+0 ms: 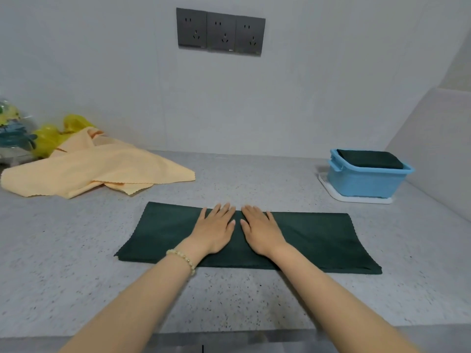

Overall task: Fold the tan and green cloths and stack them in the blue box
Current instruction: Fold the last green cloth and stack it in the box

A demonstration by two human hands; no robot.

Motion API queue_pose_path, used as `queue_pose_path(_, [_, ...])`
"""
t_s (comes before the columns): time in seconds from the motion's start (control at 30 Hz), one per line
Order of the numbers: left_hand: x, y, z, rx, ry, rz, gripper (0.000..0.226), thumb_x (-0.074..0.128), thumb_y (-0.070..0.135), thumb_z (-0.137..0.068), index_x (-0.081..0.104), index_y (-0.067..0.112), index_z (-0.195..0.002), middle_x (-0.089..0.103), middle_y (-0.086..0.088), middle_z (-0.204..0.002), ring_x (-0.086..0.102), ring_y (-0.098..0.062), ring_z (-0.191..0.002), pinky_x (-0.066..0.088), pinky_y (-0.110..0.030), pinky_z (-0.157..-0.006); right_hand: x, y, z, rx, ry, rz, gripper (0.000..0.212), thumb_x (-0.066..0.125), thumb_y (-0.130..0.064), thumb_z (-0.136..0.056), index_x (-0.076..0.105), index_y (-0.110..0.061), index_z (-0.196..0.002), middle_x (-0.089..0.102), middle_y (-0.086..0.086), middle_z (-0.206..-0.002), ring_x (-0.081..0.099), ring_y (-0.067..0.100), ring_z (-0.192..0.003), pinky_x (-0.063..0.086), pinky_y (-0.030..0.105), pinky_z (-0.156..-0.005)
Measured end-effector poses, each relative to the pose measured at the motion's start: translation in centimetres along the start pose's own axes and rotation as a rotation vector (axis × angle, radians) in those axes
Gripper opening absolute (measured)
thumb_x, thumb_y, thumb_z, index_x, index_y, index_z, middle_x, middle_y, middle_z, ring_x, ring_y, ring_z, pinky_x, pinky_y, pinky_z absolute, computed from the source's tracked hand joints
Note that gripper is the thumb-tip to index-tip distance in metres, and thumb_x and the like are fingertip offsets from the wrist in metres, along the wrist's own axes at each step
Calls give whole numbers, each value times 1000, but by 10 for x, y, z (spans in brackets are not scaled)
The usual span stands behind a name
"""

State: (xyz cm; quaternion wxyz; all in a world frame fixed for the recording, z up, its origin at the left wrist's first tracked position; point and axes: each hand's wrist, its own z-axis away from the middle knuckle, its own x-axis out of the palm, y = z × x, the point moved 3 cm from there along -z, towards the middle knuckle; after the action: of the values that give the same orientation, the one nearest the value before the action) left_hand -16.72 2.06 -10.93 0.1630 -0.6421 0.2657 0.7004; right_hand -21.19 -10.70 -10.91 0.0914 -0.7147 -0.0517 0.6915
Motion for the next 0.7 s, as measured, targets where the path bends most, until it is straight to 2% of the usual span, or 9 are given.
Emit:
queue_pose_path(0.23, [5, -11, 1, -33, 46, -4, 55, 14, 47, -101, 1, 32, -152, -5, 8, -160, -4, -12, -147, -5, -40, -118, -2, 43, 14, 46, 13, 25, 63, 17, -53, -99, 4, -22, -152, 2, -5, -160, -1, 9, -146, -2, 32, -119])
queue_pose_path(0.37, [4, -29, 6, -78, 52, -1, 57, 14, 54, -99, 2, 35, -152, -5, 8, -160, -4, -12, -147, -5, -41, -119, -12, 83, 27, 132, 19, 33, 67, 17, -56, -98, 4, -19, -152, 1, -5, -160, 0, 8, -146, -1, 31, -119])
queue_pose_path(0.6, [-4, -73, 19, -239, 37, -11, 61, 12, 62, -95, 2, 40, -151, -5, 8, -160, -5, -21, -148, -6, -47, -118, -32, 154, 51, 329, 28, 72, 71, 18, -59, -96, 6, -17, -153, 3, -1, -160, 4, 13, -147, 3, 33, -119])
queue_pose_path(0.7, [-8, -90, 26, -311, 35, -18, 61, 12, 60, -96, 2, 37, -152, -5, 6, -160, -4, -24, -148, -5, -47, -118, -37, 172, 57, 376, 7, 74, 72, 18, -58, -97, 5, -15, -152, 3, 1, -160, 5, 15, -147, 7, 36, -120])
